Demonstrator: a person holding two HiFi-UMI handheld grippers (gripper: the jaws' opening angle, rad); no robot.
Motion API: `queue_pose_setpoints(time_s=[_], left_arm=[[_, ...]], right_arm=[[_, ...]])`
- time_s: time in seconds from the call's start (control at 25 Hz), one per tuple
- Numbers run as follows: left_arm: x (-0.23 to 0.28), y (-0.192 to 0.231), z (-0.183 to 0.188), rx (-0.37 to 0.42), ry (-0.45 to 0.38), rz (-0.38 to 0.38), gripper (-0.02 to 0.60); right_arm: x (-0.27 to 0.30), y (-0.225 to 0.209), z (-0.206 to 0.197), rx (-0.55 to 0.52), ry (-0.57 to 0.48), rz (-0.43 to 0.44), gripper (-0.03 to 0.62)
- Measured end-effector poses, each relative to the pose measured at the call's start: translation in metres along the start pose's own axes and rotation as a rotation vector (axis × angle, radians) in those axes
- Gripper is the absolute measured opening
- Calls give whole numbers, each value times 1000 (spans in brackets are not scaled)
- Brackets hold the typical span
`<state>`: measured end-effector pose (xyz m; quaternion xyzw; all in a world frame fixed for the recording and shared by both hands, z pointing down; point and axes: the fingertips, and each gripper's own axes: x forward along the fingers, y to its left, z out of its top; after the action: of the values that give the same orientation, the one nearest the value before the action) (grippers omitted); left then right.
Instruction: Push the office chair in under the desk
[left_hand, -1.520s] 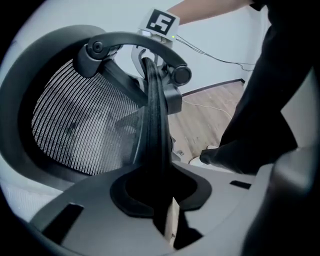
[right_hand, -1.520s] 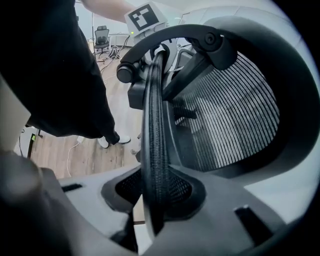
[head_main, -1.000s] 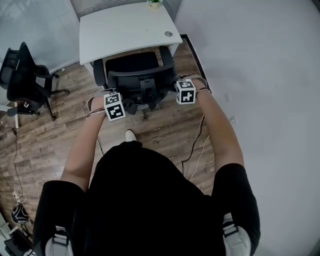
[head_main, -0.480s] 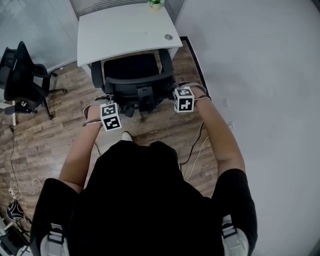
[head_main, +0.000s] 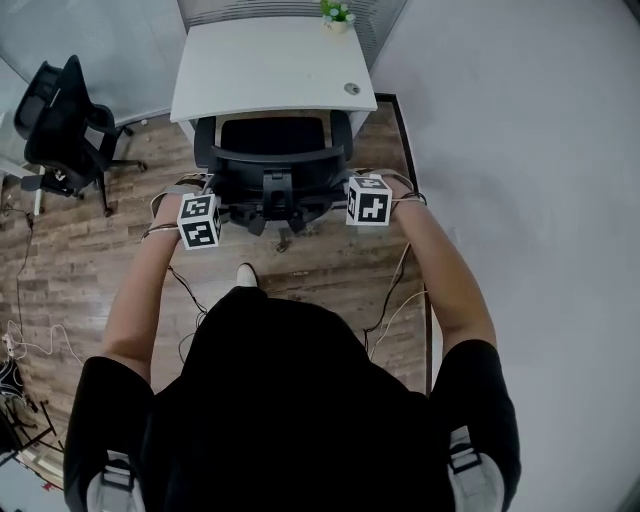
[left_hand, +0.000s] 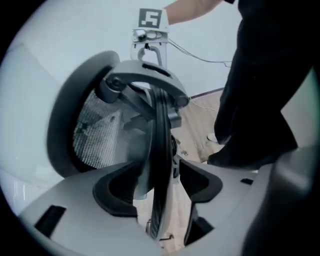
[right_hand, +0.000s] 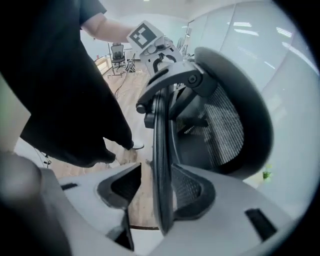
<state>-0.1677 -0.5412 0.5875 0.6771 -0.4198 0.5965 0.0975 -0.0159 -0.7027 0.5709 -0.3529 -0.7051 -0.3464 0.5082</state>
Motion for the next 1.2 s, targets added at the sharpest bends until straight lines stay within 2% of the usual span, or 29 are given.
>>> queue_pose_setpoints(time_s=[0.16, 0.28, 0.36, 0.52, 0.68, 0.84, 0.96, 1.04, 1.2], left_arm=[[-37, 4, 22, -201, -160, 143, 251], [-61, 0, 39, -292, -254, 274, 218], [-73, -7, 52, -348, -312, 335, 194], [-98, -17, 83, -473, -449, 420, 178], [-128, -23, 127, -576, -631, 475, 160], [-155, -33, 162, -587, -724, 552, 92], [-165, -42, 180, -597, -765, 580, 33], [-169, -50, 190, -636, -798, 582, 1], [-182, -61, 206, -748, -882, 573, -6]], right_arm=[[-22, -3, 13, 76, -156, -110, 175], [-42, -5, 26, 186, -328, -216, 173], [-55, -4, 33, 279, -462, -286, 172], [-90, 8, 57, 438, -746, -394, 150], [-124, 33, 72, 534, -944, -457, 106], [-162, 57, 83, 574, -1093, -481, 71], [-182, 70, 89, 548, -1156, -484, 23], [-191, 82, 93, 526, -1179, -480, 10], [-198, 100, 99, 484, -1198, -485, 3]])
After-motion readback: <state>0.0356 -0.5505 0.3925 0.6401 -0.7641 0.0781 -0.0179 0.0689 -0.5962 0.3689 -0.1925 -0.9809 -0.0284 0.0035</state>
